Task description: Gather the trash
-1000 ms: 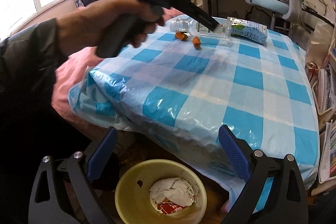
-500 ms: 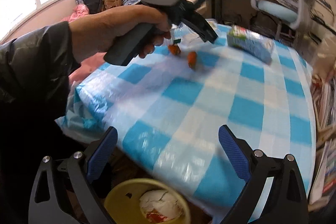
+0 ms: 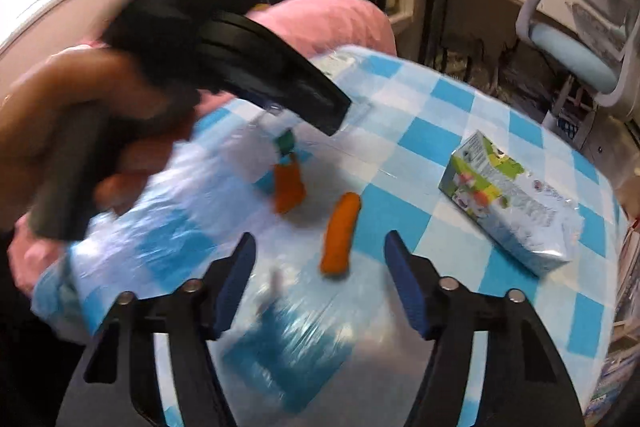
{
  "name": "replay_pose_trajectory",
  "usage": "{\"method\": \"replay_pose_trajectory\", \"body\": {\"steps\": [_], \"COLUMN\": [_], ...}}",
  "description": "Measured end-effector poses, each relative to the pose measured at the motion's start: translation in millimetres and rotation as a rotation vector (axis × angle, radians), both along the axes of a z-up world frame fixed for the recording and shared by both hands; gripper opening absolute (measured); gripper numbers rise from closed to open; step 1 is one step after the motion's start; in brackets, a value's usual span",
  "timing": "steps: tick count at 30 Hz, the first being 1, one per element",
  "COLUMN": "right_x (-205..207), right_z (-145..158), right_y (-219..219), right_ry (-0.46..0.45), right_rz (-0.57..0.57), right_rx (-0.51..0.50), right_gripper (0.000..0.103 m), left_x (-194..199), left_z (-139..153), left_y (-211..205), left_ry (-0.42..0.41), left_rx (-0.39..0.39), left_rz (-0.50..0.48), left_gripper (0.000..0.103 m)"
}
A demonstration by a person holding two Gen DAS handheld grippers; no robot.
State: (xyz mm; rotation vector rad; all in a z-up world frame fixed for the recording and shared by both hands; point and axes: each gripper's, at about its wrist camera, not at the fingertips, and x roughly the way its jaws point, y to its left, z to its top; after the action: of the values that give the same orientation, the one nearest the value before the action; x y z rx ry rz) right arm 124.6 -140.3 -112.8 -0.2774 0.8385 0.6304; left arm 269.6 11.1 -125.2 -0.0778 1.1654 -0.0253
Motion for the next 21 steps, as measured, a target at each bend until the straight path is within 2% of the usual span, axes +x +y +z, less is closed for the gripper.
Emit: {"method": "replay_pose_trajectory", "body": {"steps": [3,4,6,7,12,21], "right_x": [18,22,21,20,-5,-67], "right_z": [-17,-19,-19,-18,-14,-9], "right_y": [5,8,9,10,-3,-57], "right_ry": [0.060,0.075,0.053,0.056,0.042,0.075], "right_rz": [-0.016,-0.016,-0.013,-0.007,0.005,-0.060], "right_rx": [-0.011,-0.011,-0.031,-0.036,-0.078,-0.091], "right_gripper": [0.046,0.035,0.029,0.017,0.016,0.016], "left_x": [-1,-2,-6,-7,-32,-113], "left_z": [0,1,1,1,4,36], "left_y": [-1,-1,-3,-4,-16,-20], "left_ry": [-0.008,-0.007,-0.001,0.001,0.001,-0.096], "left_rx": [0.001,0.001,-0.018,-0.029,-0.077,-0.107], "left_rz": [0.004,0.000,-0.009,-0.011,-0.027,-0.002], "left_gripper": [0.056,0.056,0.056,0.056,0.056,0.056]}}
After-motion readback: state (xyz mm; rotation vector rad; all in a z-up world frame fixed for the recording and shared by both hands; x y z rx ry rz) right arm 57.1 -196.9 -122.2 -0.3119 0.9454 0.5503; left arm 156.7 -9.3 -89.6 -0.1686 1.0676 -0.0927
